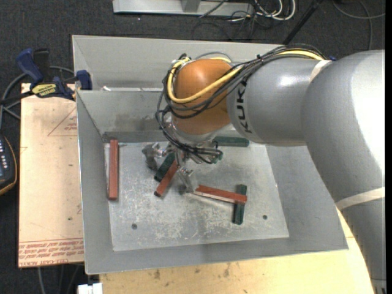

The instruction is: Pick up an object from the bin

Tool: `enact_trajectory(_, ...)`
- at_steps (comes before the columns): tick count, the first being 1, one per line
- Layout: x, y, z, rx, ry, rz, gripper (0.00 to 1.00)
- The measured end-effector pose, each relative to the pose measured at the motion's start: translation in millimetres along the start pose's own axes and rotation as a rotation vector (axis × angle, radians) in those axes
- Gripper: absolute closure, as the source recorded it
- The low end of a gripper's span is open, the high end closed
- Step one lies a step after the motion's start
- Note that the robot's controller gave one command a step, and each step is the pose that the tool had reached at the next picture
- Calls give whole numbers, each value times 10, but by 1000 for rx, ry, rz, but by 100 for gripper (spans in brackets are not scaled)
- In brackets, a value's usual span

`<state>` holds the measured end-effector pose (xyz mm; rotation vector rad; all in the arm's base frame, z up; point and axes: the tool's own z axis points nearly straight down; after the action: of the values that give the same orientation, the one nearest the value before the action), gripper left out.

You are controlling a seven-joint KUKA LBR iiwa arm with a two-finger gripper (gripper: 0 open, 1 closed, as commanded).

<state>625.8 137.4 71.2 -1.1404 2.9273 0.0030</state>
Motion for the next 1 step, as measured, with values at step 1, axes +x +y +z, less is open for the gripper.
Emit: enact_trajectory(1, -13, -1, -12, 1, -3, 4, 0)
